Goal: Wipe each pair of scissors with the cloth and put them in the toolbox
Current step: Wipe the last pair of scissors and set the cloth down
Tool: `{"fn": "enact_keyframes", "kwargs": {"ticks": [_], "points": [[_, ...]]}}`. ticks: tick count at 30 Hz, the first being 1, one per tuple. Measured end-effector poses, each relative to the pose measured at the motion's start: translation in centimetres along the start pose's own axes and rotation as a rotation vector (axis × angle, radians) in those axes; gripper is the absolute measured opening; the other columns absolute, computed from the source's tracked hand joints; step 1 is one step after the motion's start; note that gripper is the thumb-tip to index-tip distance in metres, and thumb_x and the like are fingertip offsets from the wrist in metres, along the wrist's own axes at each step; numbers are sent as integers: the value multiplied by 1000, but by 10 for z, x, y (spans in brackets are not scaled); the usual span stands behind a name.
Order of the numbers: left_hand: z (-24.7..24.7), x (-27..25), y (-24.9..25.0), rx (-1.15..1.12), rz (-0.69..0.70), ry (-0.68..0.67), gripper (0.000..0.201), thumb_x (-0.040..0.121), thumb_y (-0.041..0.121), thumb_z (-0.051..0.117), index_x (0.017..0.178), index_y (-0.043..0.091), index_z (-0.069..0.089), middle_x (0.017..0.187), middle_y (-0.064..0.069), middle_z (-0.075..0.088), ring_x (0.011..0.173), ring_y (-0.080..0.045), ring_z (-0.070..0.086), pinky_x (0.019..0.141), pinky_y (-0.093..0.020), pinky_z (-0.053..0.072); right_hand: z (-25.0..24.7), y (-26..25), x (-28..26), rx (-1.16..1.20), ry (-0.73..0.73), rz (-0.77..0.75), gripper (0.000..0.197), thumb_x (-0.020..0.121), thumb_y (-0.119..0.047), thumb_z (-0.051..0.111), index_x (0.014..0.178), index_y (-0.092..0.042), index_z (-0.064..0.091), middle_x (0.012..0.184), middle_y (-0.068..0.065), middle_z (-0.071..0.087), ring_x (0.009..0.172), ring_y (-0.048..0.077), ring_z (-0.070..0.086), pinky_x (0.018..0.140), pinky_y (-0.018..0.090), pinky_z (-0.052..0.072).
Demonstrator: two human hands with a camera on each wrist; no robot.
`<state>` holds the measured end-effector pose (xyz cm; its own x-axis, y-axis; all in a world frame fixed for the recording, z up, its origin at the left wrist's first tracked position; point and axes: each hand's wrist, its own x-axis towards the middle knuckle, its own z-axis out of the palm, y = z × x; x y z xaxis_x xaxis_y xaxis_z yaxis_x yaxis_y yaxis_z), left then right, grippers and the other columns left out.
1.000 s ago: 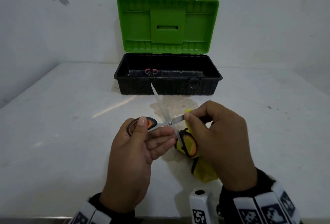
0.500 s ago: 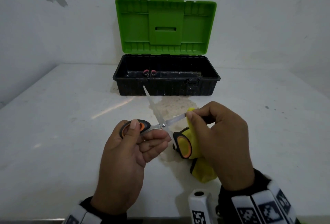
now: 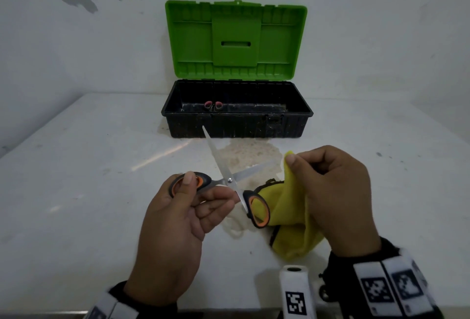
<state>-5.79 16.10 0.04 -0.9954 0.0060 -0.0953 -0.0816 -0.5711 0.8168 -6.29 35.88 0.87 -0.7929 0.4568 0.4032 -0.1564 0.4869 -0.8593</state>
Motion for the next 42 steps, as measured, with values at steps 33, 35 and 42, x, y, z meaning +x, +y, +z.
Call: {"fn": "enact_keyframes", "kwargs": {"ticks": [33,35,42], "points": [[1,0,-12,272,246,-127,34,90,30,47,91,-3,51,72,-25,70,76,-39,73,67,-37,61,24,-29,-25,93,-163,31,20,77,-28,83,64,-21,70,58,-6,70,50,11,65,50,30,55],[-1,-1,-11,293,270,-128,34,95,31,48,92,-3,52,73,-24,70,75,-37,74,68,-38,62,24,-29,-24,89,-173,22,20,77,-29,83,63,-22,70,59,-7,70,51,10,65,51,30,56],[-2,-3,-9,230,288,-117,29,93,31,51,87,2,52,72,-24,70,76,-38,73,68,-40,61,13,-24,-11,91,-104,62,21,73,-30,85,63,-19,70,58,-7,69,51,4,62,48,13,45]]}}
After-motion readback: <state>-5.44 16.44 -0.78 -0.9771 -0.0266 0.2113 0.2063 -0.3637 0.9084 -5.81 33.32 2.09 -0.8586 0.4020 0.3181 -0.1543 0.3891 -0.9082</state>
